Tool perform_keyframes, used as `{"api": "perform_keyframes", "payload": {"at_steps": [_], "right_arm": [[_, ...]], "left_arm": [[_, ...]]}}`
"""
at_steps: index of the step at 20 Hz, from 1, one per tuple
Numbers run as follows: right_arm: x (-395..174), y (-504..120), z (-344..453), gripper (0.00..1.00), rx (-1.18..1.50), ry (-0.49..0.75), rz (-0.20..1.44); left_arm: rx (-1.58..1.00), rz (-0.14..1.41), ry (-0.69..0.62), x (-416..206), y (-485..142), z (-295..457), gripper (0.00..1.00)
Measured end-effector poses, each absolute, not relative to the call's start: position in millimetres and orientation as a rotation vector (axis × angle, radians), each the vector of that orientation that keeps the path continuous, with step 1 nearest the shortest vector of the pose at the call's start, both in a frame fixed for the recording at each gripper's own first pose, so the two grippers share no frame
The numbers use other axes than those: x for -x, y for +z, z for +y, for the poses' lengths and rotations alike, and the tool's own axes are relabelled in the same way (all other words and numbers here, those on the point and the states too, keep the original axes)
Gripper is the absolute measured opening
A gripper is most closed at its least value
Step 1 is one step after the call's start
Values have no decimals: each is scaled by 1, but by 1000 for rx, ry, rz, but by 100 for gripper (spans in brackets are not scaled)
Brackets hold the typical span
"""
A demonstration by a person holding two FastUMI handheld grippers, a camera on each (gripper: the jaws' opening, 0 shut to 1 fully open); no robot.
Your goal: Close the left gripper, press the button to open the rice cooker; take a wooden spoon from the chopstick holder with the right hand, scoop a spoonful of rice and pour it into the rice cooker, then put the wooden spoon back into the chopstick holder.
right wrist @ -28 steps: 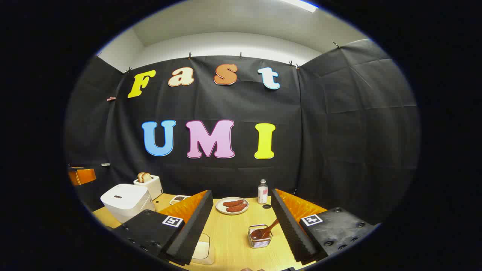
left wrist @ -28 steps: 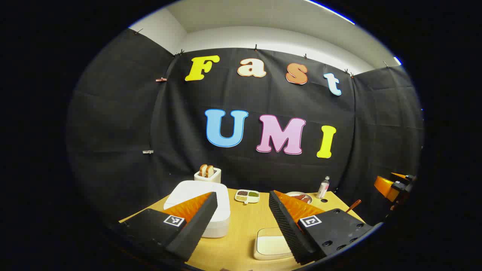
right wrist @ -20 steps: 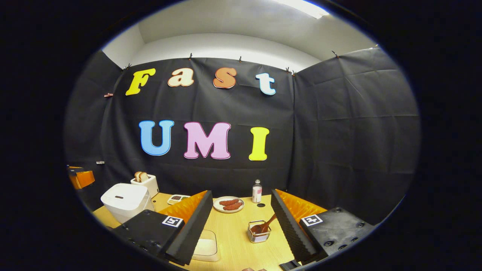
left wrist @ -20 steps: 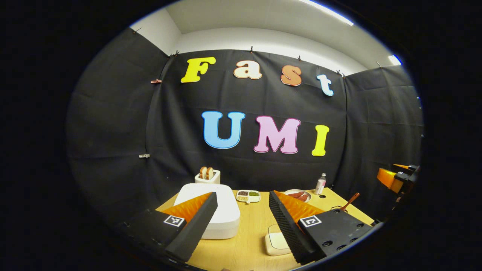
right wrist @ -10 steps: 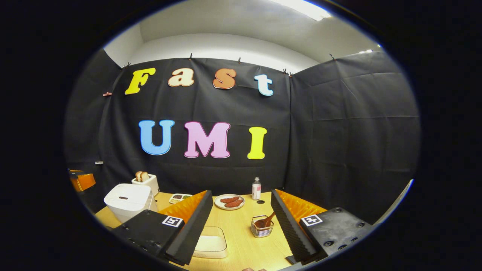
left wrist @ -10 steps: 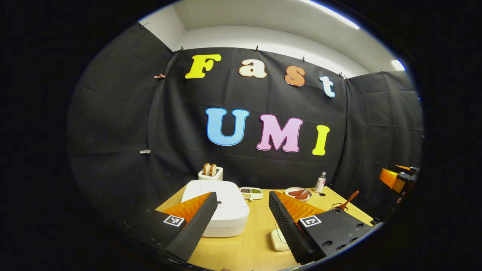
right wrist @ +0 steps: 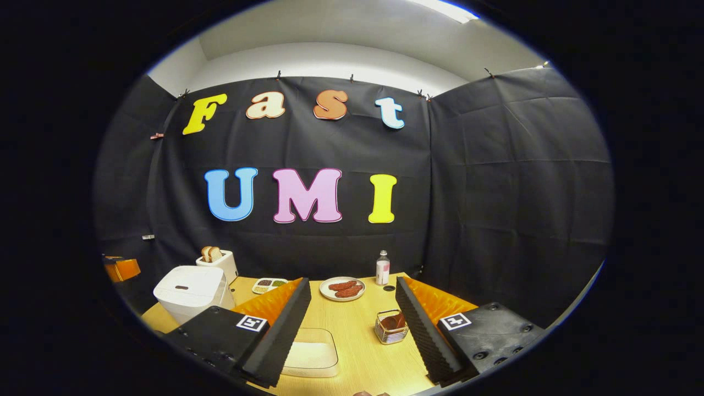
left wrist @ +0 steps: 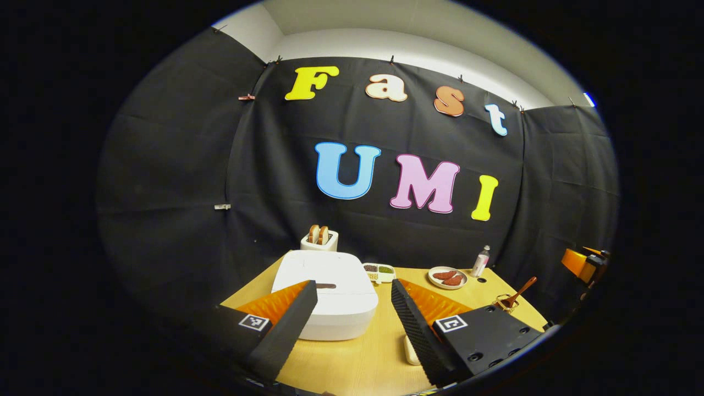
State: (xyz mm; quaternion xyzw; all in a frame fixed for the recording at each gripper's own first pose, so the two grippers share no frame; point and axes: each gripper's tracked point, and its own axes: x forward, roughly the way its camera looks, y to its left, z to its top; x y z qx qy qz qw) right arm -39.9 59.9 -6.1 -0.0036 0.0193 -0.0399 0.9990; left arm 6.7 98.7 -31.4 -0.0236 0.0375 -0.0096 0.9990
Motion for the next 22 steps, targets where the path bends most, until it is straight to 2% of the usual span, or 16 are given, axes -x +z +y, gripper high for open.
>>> {"api": "perform_keyframes", "payload": {"at_steps": [4, 9, 10, 11, 12, 13, 15, 22], "right_arm": [[28, -4, 58, 98, -11, -66, 24], [20, -16, 47, 98, -13, -76, 47], [20, -18, 44, 98, -9, -80, 50], [20, -21, 41, 98, -3, -83, 53], [20, -25, 38, 98, 1, -85, 60], [22, -29, 37, 98, 1, -85, 72], [25, -35, 35, 98, -5, -86, 93], [33, -41, 30, 98, 23, -106, 112]], "left_arm": [[19, 83, -12, -37, -31, 108, 85], [-15, 160, 11, -74, -55, 127, 49], [-22, 170, 11, -82, -57, 130, 45], [-28, 175, 9, -91, -59, 132, 31], [-35, 177, 13, -100, -60, 136, 28], [-41, 190, 25, -111, -66, 143, 16], [-31, 227, 8, -128, -79, 144, 8], [5, 383, -66, -182, -129, 145, 5]]}}
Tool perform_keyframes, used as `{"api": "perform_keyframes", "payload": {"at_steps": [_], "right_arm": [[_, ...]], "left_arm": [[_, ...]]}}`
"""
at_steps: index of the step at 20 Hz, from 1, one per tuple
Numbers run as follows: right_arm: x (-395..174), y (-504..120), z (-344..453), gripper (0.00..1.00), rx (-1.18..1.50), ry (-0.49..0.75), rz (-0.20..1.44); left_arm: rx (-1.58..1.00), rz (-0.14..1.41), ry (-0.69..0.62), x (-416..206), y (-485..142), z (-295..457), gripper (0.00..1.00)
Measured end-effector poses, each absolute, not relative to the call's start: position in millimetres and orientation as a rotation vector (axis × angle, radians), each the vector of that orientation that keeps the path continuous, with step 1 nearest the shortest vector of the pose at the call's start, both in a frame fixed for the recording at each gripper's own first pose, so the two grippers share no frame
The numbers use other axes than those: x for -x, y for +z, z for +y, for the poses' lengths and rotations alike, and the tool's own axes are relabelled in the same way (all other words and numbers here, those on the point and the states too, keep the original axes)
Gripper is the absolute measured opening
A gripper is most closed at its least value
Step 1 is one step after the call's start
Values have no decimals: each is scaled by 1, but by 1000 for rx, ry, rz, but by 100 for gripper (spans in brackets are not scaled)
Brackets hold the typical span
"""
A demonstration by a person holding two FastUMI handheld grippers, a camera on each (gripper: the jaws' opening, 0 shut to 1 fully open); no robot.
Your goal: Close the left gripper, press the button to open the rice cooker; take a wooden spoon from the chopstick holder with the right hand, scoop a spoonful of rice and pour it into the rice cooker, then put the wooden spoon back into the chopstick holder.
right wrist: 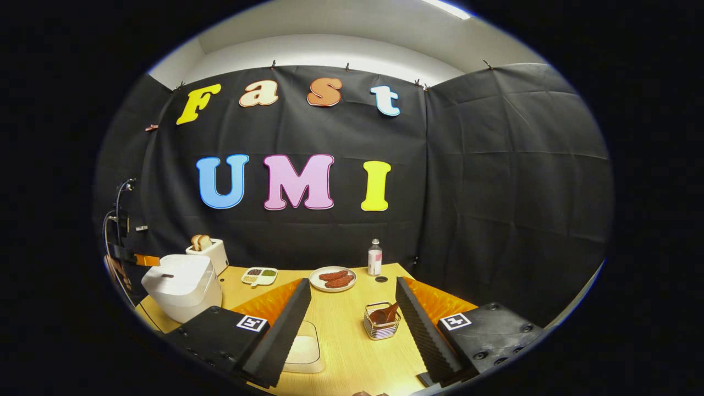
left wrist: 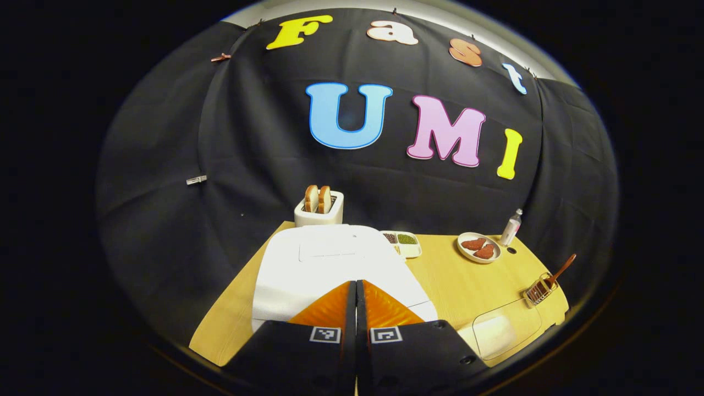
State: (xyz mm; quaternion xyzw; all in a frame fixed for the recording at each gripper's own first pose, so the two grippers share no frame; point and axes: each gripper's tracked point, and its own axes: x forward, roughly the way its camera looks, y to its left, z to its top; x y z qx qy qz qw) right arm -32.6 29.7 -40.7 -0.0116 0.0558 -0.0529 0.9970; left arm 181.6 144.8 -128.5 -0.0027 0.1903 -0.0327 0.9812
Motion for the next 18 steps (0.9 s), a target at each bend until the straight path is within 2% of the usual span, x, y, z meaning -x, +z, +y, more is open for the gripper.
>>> {"api": "perform_keyframes", "payload": {"at_steps": [5, 8, 9, 10, 18], "right_arm": [[35, -46, 29, 98, 36, -116, 133], [34, -50, 29, 98, 48, -119, 141], [33, -51, 30, 98, 49, -117, 143], [32, -53, 32, 98, 46, -113, 147], [28, -55, 48, 98, 60, -68, 154]], "left_arm": [[43, 517, -43, -203, -167, 153, 5], [29, 520, -46, -204, -166, 153, 5], [16, 530, -49, -204, -168, 152, 10], [4, 535, -55, -203, -170, 152, 6], [46, 547, -41, -201, -172, 152, 7]]}}
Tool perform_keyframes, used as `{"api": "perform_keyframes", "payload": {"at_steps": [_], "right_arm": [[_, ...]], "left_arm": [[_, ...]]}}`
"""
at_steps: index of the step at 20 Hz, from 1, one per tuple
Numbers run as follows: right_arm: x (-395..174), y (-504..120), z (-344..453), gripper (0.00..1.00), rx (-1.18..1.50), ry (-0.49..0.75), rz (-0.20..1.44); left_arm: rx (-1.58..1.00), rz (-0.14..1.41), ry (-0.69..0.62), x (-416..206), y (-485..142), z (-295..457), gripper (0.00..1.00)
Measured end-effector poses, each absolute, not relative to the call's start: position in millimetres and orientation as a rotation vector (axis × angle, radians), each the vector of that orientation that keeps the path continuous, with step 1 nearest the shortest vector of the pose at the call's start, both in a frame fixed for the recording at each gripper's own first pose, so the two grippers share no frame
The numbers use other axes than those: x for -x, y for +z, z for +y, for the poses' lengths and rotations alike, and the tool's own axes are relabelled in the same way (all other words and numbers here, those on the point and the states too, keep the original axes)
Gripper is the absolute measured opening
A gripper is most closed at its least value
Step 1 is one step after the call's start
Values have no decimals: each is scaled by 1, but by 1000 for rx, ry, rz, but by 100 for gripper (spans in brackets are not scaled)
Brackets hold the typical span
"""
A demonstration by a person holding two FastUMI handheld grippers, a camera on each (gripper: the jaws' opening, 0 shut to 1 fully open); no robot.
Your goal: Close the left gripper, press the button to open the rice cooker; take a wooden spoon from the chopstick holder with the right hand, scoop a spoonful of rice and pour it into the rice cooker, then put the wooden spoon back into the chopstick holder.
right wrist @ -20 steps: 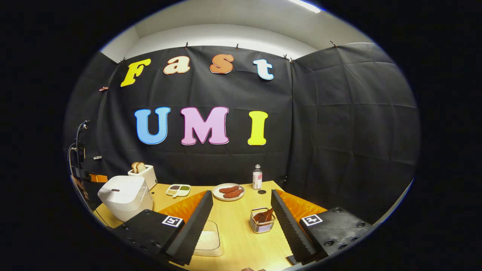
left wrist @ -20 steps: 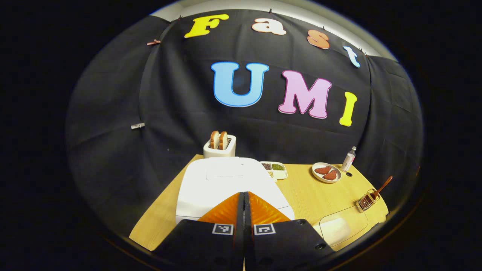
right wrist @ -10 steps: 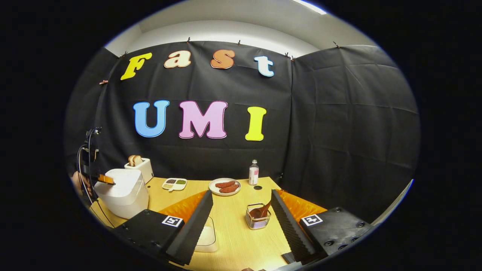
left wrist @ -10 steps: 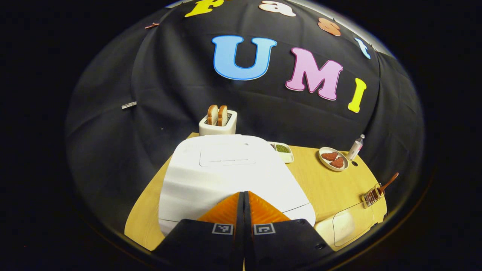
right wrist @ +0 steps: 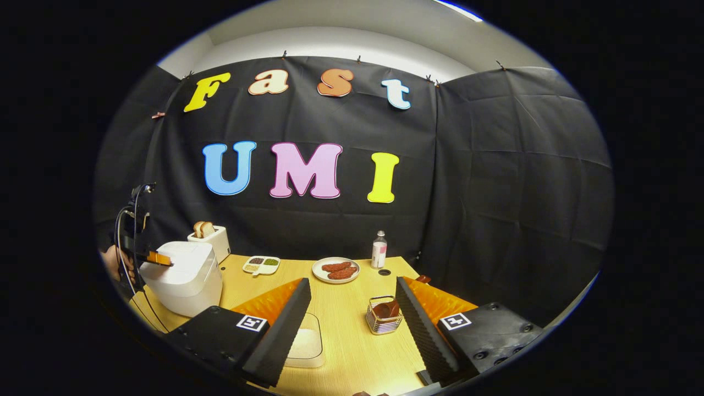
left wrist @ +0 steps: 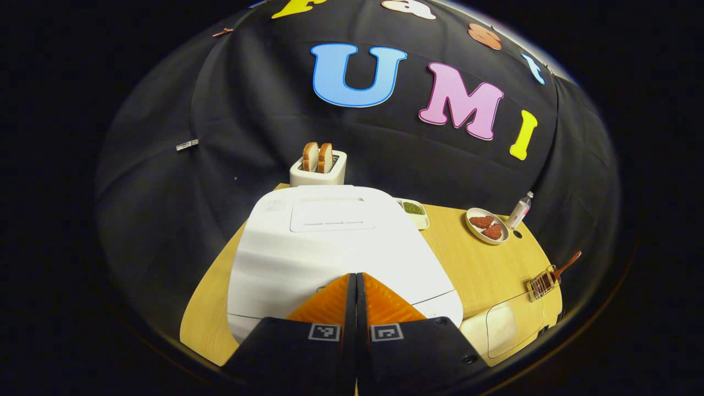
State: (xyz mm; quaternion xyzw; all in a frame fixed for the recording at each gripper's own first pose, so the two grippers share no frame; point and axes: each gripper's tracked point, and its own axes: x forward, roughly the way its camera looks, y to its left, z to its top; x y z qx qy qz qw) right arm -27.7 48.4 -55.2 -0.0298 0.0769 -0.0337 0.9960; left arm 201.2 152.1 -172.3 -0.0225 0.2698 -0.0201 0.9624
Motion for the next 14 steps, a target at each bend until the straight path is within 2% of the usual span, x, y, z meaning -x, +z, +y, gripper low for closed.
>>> {"api": "perform_keyframes", "payload": {"at_steps": [2, 5, 10, 14], "right_arm": [[28, -55, 48, 98, 51, -64, 155], [27, -54, 47, 98, 40, -61, 154], [24, -51, 38, 98, 18, -64, 140], [25, -53, 25, 98, 9, -74, 142]], "left_arm": [[22, 503, -11, -196, -156, 152, 6], [-97, 349, 18, -189, -100, 142, 7], [-58, 139, -55, -147, -25, 90, 6], [23, 57, -102, -102, -7, 55, 6]]}}
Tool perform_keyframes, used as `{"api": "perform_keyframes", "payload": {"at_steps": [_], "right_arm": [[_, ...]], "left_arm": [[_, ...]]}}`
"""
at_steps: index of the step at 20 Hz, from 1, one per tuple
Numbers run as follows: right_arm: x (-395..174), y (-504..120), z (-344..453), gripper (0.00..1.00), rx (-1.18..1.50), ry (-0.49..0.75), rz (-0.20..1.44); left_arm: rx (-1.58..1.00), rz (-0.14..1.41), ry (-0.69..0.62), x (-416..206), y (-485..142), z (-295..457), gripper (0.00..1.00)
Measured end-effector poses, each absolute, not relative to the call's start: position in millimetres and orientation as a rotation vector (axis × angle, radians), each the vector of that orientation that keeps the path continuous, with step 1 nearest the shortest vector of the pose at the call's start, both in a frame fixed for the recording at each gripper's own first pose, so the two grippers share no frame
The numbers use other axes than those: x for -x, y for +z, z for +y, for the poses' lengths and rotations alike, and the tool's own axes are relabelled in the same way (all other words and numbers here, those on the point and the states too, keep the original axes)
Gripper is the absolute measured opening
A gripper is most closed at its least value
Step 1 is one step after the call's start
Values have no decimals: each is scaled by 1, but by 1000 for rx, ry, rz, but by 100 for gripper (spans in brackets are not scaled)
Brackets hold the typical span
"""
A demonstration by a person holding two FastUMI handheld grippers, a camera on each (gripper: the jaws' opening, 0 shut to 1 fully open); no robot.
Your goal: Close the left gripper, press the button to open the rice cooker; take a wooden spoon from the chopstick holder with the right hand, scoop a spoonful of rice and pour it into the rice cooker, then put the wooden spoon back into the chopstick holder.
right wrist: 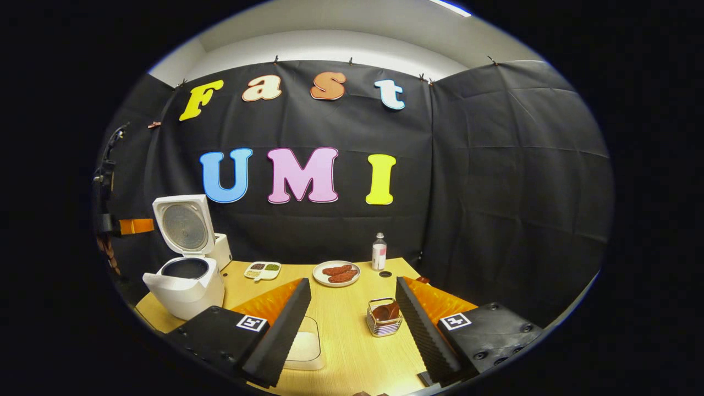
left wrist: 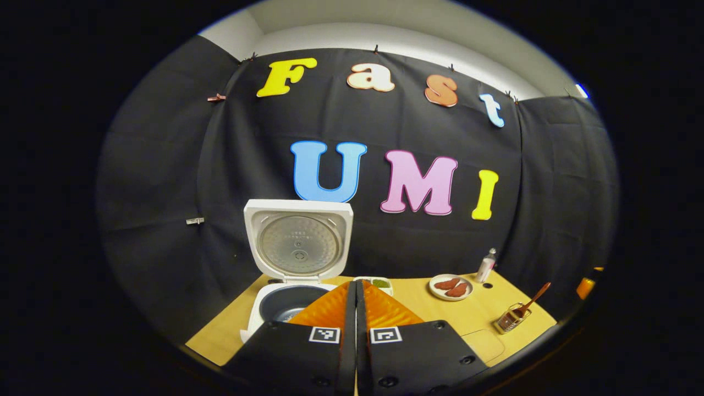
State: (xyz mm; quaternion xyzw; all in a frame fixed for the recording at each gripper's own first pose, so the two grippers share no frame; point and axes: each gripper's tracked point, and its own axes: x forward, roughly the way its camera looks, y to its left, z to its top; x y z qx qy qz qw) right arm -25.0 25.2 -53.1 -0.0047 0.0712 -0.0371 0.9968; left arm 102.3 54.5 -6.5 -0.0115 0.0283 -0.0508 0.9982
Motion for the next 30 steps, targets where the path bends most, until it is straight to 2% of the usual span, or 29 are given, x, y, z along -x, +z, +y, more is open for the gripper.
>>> {"api": "perform_keyframes", "payload": {"at_steps": [5, 10, 12, 13, 14, 15, 16, 17, 19, 30], "right_arm": [[22, -61, 9, 98, 7, -100, 163], [13, -67, -5, 98, 0, -121, 176], [8, -68, -10, 98, -9, -125, 179], [5, -68, -13, 98, -10, -128, 181], [2, -68, -15, 98, -16, -127, 181], [-1, -67, -17, 98, -19, -123, 178], [-5, -68, -20, 98, -16, -120, 177], [-9, -69, -24, 98, -8, -121, 177], [-19, -72, -32, 98, 2, -117, 178], [-86, -152, -85, 98, -76, -102, 378]], "left_arm": [[8, 41, -208, -52, -16, 17, 8], [-20, 60, -219, -39, -27, 1, 9], [-13, 73, -215, -39, -32, -4, 14], [-9, 77, -212, -39, -34, -4, 31], [-2, 79, -212, -39, -34, -6, 37], [5, 85, -213, -38, -36, -8, 58], [10, 89, -210, -38, -39, -8, 64], [14, 98, -211, -38, -42, -11, 83], [27, 102, -198, -38, -46, -12, 96], [42, 119, -66, -39, -59, -15, 95]]}}
